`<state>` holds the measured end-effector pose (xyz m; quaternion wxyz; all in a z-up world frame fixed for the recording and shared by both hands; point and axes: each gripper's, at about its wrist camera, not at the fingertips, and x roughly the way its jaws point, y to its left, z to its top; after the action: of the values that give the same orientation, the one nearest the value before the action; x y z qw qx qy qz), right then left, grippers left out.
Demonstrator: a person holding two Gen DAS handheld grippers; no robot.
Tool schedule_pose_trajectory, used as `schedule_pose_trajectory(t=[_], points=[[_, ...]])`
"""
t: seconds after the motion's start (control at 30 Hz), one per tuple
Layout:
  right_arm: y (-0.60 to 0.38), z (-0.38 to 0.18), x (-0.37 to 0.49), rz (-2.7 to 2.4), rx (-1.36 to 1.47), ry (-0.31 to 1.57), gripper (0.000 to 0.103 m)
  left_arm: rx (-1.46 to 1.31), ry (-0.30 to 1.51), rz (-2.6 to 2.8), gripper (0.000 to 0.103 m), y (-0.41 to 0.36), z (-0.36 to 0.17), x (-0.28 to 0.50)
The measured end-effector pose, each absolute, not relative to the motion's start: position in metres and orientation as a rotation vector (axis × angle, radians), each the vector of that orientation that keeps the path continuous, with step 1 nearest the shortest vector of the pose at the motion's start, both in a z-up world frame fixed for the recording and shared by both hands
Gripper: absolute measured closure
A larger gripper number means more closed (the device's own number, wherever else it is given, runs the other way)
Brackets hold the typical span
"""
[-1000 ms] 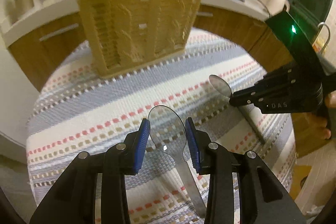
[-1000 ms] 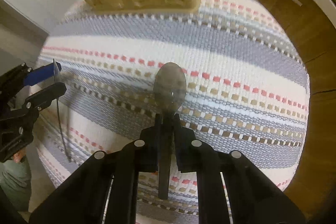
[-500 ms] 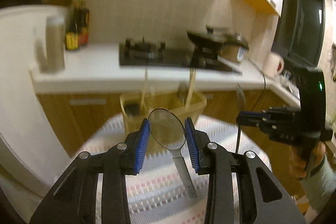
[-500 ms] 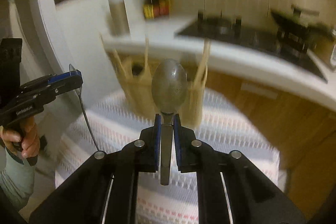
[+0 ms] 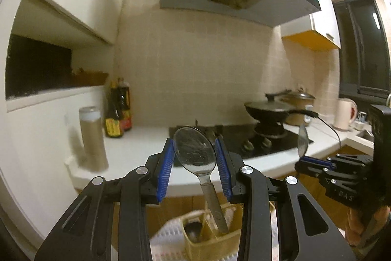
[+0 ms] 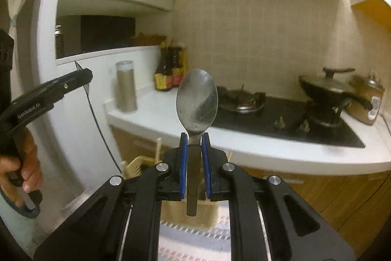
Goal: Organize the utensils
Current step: 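Lift both spoons over the beige holder and open both grippers to drop them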
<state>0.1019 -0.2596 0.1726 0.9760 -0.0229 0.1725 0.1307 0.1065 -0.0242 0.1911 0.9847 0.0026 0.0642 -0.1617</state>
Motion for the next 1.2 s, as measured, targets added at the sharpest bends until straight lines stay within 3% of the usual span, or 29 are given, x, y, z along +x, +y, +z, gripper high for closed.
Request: schedule_pose_trajectory(t=[0.53, 1.07, 1.13, 1.2], points=[[-0.268, 0.129, 0.161, 0.24, -0.018, 0.348, 0.093, 0.032, 0.211, -0.314, 0.071, -0.03, 0.132, 0.174], [-0.274, 0.095, 0.168, 0.269, 0.026, 0.422, 0.093, 0.075, 0.277, -0.343, 0.069, -0.04, 0.103, 0.175], [-0.276, 0.092, 0.164, 0.278, 0.035, 0.435, 0.091, 0.047, 0.28, -0.37, 0.065, -0.036, 0.104, 0.171], [-0.279, 0.09, 0.161, 0.289, 0.046, 0.451, 0.082, 0.033, 0.281, -0.385, 0.059, -0.033, 0.105, 0.167]])
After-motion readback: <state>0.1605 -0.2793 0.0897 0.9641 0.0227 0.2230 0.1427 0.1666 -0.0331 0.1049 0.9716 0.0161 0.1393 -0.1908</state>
